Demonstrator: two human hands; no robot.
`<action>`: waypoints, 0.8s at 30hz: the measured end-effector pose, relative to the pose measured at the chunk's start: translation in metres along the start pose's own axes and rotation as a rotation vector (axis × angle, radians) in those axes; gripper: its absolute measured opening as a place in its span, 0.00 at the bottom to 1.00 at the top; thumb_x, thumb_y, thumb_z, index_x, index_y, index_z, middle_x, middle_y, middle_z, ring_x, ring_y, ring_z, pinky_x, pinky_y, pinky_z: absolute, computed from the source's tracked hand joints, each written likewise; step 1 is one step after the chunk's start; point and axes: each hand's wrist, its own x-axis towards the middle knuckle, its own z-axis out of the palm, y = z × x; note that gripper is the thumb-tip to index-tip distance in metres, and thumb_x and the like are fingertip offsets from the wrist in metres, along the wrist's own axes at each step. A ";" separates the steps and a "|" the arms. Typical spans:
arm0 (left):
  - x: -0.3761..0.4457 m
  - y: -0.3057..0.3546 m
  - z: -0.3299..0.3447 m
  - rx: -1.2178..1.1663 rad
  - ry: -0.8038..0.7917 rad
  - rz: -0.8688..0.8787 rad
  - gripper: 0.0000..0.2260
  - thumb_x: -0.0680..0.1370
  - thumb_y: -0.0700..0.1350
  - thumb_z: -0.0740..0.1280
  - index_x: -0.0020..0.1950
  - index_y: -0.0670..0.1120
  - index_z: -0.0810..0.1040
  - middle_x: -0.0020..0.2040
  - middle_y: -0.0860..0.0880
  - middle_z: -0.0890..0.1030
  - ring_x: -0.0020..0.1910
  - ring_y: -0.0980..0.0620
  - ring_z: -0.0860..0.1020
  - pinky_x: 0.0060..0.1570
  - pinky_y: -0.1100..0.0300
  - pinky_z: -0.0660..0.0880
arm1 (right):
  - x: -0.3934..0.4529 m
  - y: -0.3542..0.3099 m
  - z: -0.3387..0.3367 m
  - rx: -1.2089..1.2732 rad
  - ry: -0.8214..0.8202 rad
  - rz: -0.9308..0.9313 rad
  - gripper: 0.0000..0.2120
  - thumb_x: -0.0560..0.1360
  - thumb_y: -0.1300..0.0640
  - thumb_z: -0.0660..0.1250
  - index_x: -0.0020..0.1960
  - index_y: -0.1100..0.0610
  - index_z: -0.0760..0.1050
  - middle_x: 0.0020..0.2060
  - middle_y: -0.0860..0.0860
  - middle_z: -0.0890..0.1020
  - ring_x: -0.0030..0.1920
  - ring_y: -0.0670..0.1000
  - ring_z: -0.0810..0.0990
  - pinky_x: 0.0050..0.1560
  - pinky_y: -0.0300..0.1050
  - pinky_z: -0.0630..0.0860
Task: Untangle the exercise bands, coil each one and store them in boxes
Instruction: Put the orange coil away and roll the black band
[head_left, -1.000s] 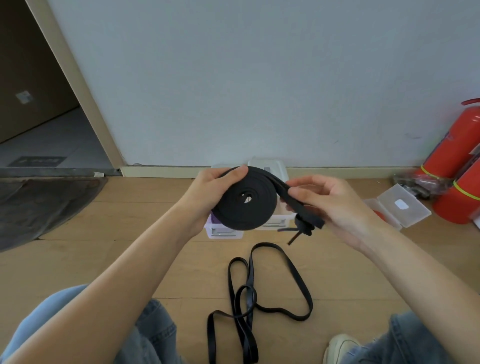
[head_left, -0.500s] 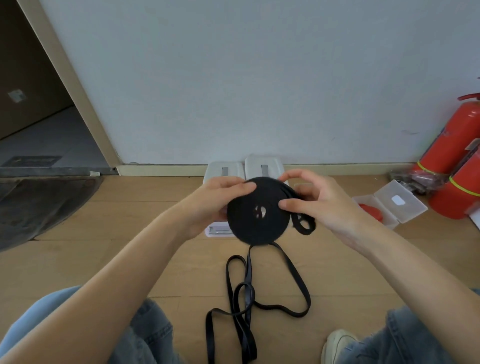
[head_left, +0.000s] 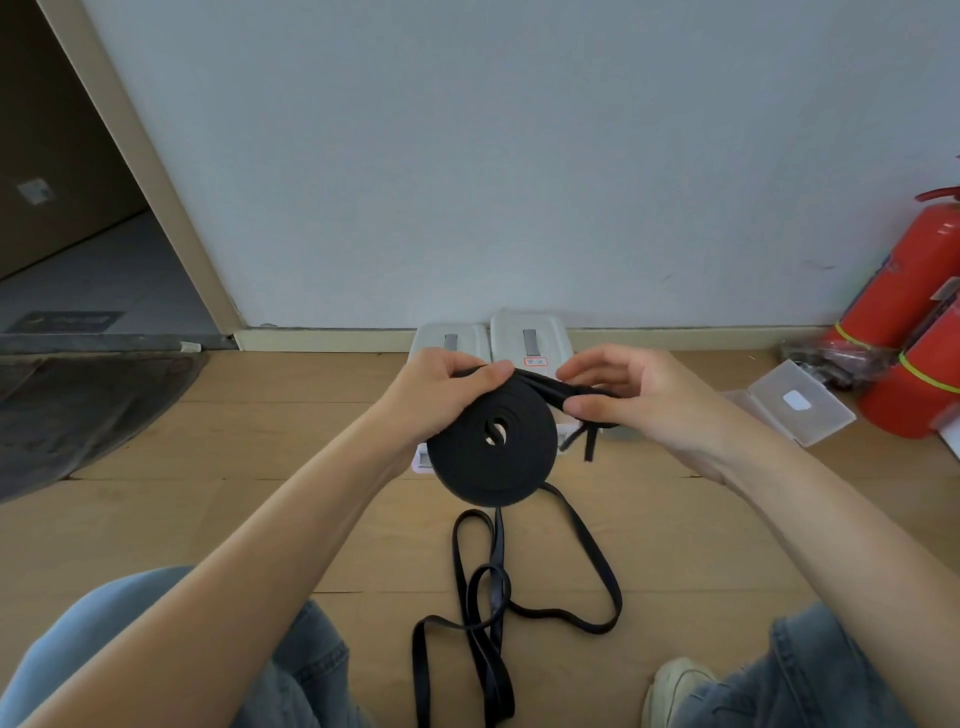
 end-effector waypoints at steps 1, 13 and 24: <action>0.000 0.000 0.002 -0.014 0.026 0.001 0.12 0.76 0.52 0.66 0.43 0.44 0.83 0.38 0.46 0.84 0.35 0.54 0.79 0.35 0.64 0.75 | 0.001 0.001 0.003 -0.008 0.039 -0.008 0.10 0.70 0.61 0.72 0.46 0.47 0.79 0.43 0.44 0.84 0.46 0.44 0.82 0.52 0.42 0.75; 0.018 -0.002 0.023 -0.097 0.393 0.068 0.14 0.76 0.50 0.66 0.37 0.42 0.80 0.34 0.47 0.81 0.36 0.49 0.76 0.38 0.55 0.73 | 0.003 0.009 0.034 0.039 0.234 -0.076 0.12 0.81 0.60 0.55 0.54 0.50 0.76 0.46 0.46 0.82 0.44 0.39 0.80 0.46 0.35 0.77; 0.048 -0.017 0.079 0.097 0.531 0.085 0.14 0.79 0.52 0.61 0.53 0.43 0.79 0.44 0.48 0.81 0.41 0.53 0.76 0.36 0.63 0.69 | 0.004 0.038 0.021 0.421 0.184 0.112 0.12 0.76 0.62 0.64 0.58 0.52 0.75 0.52 0.52 0.81 0.53 0.49 0.80 0.51 0.41 0.79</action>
